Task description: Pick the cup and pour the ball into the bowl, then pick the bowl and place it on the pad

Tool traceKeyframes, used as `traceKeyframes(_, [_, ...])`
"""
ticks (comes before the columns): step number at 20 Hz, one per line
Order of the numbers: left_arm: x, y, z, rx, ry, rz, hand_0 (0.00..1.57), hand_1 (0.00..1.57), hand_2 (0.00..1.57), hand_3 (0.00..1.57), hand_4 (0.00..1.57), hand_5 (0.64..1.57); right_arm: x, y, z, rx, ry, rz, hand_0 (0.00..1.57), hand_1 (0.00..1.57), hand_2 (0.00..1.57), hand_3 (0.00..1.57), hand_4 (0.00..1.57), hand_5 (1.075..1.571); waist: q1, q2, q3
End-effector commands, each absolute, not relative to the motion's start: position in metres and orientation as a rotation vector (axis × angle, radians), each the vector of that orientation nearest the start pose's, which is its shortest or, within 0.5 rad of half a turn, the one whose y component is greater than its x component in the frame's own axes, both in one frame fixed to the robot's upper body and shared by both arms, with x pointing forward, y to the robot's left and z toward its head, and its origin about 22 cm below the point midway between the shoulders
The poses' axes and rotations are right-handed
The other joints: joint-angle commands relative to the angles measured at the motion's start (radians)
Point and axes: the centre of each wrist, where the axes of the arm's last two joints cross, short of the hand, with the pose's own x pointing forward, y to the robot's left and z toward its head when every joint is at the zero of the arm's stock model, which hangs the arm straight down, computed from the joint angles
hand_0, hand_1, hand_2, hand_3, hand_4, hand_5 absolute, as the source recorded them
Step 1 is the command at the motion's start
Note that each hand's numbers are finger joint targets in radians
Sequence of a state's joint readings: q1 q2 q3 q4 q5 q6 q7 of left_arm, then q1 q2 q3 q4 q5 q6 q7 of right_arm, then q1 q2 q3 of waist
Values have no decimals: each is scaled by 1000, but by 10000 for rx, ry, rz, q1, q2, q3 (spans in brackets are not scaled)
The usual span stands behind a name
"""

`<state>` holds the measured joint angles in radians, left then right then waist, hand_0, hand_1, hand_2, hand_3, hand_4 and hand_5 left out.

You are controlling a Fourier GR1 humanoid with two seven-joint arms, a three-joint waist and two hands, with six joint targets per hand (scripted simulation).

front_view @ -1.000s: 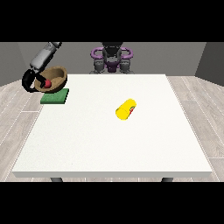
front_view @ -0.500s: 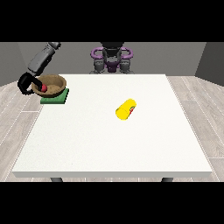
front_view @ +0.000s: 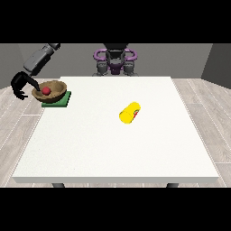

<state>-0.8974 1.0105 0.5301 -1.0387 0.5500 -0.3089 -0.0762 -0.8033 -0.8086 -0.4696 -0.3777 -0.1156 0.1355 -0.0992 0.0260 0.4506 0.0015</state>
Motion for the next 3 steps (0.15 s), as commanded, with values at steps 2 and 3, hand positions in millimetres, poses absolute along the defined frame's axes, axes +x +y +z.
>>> traceKeyframes(2, [296, 493, 365, 2192, -23493, 333, 0, 0, 0, 0, 0, 1515, 350, -512, 166, -4351, -15076, -2640, 200, 200, 300, 446, 0, 1476, -242, -540, -11])
traceKeyframes(3, [305, 494, 350, 2403, -23665, 618, 0, 0, 0, 0, 0, 1515, 352, -515, 201, -4160, -15274, -2651, 134, 134, 280, 375, 0, 1467, -256, -535, -25])
